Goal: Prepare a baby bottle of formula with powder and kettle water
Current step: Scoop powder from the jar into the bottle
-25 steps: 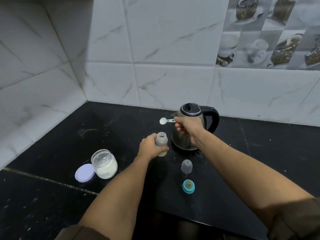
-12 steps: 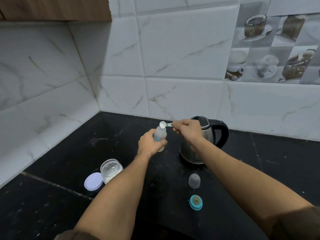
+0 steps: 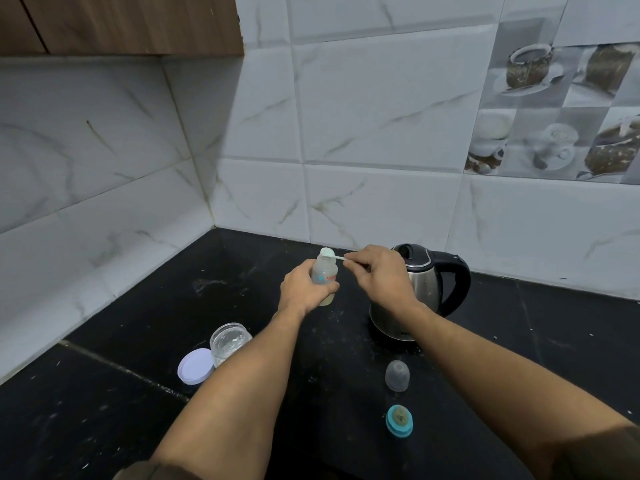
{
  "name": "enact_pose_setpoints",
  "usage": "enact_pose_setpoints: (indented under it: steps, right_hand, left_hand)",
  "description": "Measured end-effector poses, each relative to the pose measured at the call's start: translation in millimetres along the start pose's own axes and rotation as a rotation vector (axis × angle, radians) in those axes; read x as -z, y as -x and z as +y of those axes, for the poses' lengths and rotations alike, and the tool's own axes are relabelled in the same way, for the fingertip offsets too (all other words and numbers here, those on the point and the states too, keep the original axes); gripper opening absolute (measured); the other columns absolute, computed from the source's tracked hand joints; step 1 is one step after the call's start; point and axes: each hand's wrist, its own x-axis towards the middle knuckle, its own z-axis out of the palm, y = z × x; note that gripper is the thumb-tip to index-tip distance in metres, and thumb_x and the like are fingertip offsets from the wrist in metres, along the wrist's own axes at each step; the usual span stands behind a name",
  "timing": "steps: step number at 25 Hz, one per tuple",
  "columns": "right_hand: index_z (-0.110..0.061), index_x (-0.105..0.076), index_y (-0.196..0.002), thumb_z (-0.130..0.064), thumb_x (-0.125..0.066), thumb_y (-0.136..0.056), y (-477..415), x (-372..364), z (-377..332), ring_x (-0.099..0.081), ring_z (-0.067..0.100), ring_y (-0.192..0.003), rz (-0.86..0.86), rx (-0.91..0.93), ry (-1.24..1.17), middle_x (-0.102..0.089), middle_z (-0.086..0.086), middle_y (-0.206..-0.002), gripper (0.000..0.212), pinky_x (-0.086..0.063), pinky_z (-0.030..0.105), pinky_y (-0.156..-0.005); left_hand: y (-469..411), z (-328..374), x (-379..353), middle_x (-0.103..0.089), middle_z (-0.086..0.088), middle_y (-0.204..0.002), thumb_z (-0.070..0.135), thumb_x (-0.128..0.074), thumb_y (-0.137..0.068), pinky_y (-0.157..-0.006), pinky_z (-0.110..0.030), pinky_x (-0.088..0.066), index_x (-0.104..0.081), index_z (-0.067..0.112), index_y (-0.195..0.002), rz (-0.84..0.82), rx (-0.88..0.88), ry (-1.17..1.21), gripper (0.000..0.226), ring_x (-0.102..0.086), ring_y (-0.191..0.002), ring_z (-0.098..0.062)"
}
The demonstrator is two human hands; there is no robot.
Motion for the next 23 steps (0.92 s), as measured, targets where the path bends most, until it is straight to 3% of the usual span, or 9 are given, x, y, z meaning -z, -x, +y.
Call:
enact_pose_setpoints:
  steps: [5,12,15,18,23]
  right_hand:
    - [-0.013,-0.084,-0.097,-0.02,-0.076,-0.091,0,-2,6,-0.066,0.022,-0.071,0.027,0.115,0.05,-0.074,0.001,-0.076,0.013,-0.053,0.032,-0.067]
    - [-0.016,-0.085,-0.094,-0.022,-0.076,-0.089,2,-1,10,-0.063,0.015,-0.064,0.024,0.1,0.04,-0.072,-0.003,-0.071,0.011,-0.05,0.028,-0.063]
    - [-0.019,-0.085,-0.087,-0.019,-0.079,-0.088,-1,3,4,-0.06,0.004,-0.059,0.047,-0.197,-0.169,-0.073,-0.007,-0.067,0.006,-0.045,0.015,-0.064]
    - [-0.02,-0.08,-0.073,-0.022,-0.077,-0.086,-9,4,2,-0.057,0.002,-0.053,0.062,-0.545,-0.424,-0.073,-0.003,-0.063,0.014,-0.046,0.02,-0.059]
    - [-0.011,-0.076,-0.074,-0.014,-0.072,-0.091,2,-3,1,-0.058,0.009,-0.057,0.031,-0.812,-0.716,-0.073,0.003,-0.068,0.018,-0.043,0.02,-0.052]
  left_hand:
    - [-4,-1,0,-0.068,0.009,-0.111,0.037,-0.087,-0.078,-0.096,-0.035,-0.052,-0.063,0.026,-0.128,0.0,0.003,0.01,0.057,-0.063,-0.105,-0.013]
    - [-7,-3,-6,-0.07,0.008,-0.11,0.038,-0.088,-0.077,-0.093,-0.034,-0.052,-0.064,0.027,-0.127,-0.015,-0.012,0.009,0.056,-0.065,-0.104,-0.014]
    - [-5,-10,-9,-0.072,0.009,-0.106,0.042,-0.089,-0.074,-0.093,-0.036,-0.054,-0.066,0.03,-0.119,-0.022,0.02,-0.014,0.052,-0.066,-0.102,-0.016]
    - [1,-22,-16,-0.072,0.009,-0.102,0.044,-0.09,-0.07,-0.09,-0.036,-0.055,-0.067,0.031,-0.112,-0.04,0.066,-0.036,0.05,-0.067,-0.099,-0.017]
    - [18,-49,-36,-0.072,0.009,-0.1,0.045,-0.093,-0.061,-0.093,-0.038,-0.056,-0.067,0.035,-0.108,-0.12,0.137,-0.038,0.054,-0.067,-0.101,-0.017]
